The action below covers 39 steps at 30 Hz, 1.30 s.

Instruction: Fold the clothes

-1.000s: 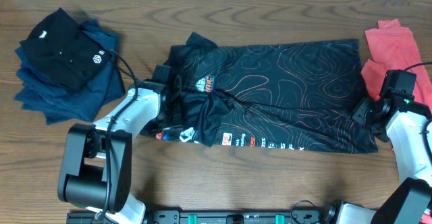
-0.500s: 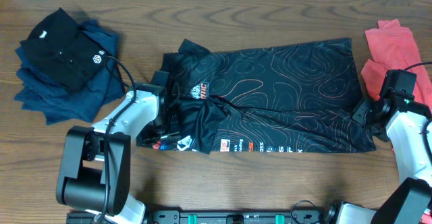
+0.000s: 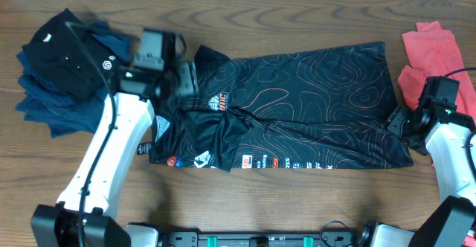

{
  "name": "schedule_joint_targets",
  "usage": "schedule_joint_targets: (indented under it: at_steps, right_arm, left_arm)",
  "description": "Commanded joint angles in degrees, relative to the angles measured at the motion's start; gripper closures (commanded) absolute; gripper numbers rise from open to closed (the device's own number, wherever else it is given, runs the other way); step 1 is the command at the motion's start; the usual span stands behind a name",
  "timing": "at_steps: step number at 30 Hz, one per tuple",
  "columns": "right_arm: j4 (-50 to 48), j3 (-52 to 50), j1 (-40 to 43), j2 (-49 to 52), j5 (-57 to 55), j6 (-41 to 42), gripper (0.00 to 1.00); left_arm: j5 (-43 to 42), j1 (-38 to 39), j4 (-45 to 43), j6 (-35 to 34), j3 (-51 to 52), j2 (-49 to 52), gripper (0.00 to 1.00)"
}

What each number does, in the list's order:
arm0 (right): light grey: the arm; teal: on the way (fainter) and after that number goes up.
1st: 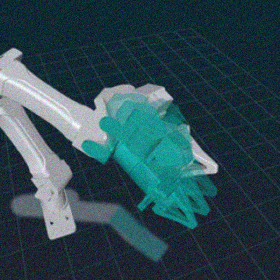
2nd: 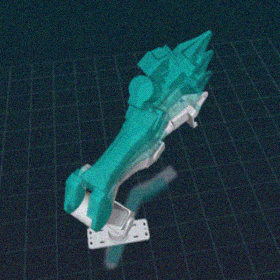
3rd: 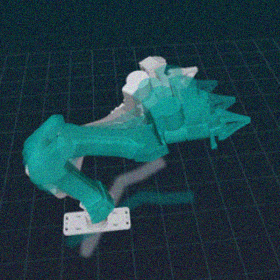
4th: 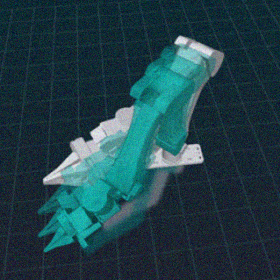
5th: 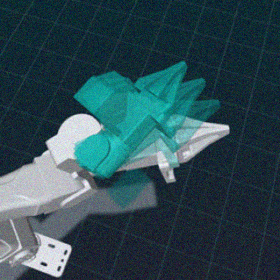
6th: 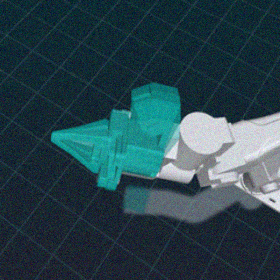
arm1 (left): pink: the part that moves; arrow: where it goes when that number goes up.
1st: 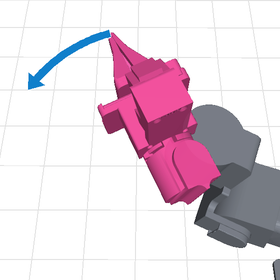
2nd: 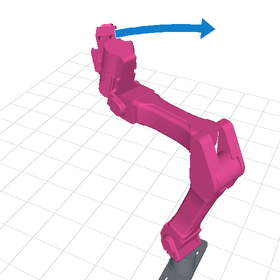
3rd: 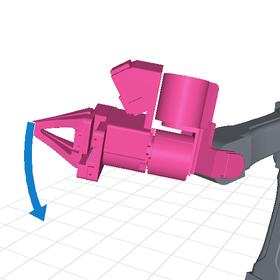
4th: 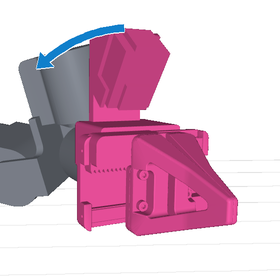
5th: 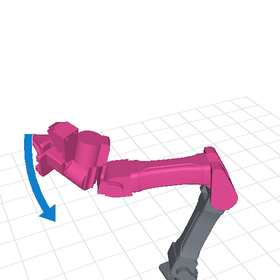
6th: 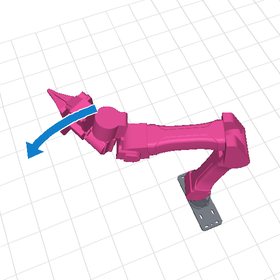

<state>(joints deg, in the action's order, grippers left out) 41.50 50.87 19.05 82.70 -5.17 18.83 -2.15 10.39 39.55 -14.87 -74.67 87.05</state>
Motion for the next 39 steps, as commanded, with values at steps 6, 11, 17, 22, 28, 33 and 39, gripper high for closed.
schedule_joint_targets:
  at_steps: [6,11,17,22,28,33,39]
  right_arm:
    - [-0.17,0.11,0.39,-0.72,0.94,-0.68,0.28]
    - [-0.13,0.11,0.39,-0.72,0.94,-0.68,0.28]
    - [-0.15,0.11,0.39,-0.72,0.92,-0.68,0.28]
    - [-0.15,0.11,0.39,-0.72,0.94,-0.68,0.28]
    - [-0.17,0.11,0.39,-0.72,0.94,-0.66,0.28]
    - [-0.15,0.11,0.39,-0.72,0.94,-0.66,0.28]
    - [-0.13,0.11,0.39,-0.72,0.94,-0.66,0.28]
  left_arm:
    - [-9.51,-5.92,-5.16,5.49,-14.14,17.33,0.28]
    - [-14.25,-6.84,-4.94,6.54,-24.37,29.88,0.28]
    - [-15.43,-6.84,-6.08,6.51,-27.85,39.82,0.28]
    - [-15.43,-6.78,-6.73,6.51,-27.85,44.09,0.28]
    - [-15.43,-5.66,-7.61,6.51,-27.82,46.86,0.28]
    - [-15.39,-3.26,-8.59,6.54,-27.82,47.28,0.28]
    - [-15.13,-1.11,-9.29,6.51,-27.78,48.02,0.29]
